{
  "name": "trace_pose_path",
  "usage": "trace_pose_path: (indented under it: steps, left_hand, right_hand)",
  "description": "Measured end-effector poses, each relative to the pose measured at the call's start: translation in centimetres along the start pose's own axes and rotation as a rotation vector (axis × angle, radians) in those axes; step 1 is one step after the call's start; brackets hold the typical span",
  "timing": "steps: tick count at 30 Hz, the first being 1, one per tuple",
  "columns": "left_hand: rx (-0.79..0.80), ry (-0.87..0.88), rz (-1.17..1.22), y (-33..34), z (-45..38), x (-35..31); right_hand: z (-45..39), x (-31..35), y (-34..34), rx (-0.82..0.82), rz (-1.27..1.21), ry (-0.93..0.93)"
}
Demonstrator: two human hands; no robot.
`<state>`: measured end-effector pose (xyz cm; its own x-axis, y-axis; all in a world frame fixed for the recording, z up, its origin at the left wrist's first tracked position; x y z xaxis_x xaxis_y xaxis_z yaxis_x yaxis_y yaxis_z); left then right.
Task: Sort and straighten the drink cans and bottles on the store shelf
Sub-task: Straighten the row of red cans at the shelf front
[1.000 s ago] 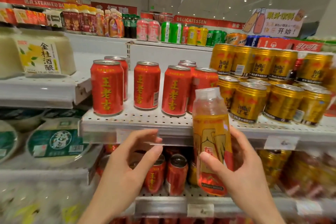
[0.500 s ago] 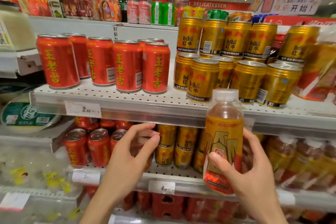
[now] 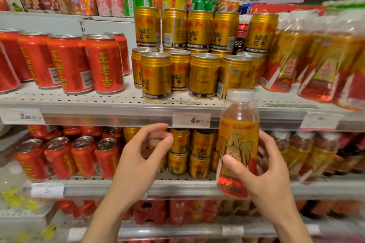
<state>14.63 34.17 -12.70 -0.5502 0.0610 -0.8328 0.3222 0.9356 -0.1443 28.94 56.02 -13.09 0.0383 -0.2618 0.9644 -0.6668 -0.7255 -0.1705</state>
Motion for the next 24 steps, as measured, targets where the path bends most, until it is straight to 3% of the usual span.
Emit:
trace_pose_path:
  steps: [15,24]
  left_hand:
    - [0.049,0.11,0.009,5.1,-2.3,-3.4]
    - [-0.074,0.482,-0.432,10.0,-7.1,-11.0]
  right_hand:
    - [-1.7,2.8,-6.2,-0.122,0.084,-0.103]
    - [-9.4,9.9,-12.4,-0.167,0.077,-0.315]
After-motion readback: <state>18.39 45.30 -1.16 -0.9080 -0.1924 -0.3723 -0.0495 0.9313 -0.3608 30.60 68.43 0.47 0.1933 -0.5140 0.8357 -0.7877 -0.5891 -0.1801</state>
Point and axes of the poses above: each hand's wrist, its own z-axis away from the middle knuckle, its own y-axis out of the palm, x = y × z, the point moved 8 cm from there along -z, towards the middle knuckle, and after that the axes turned 9 degrees about y, right-handed, at the moved point
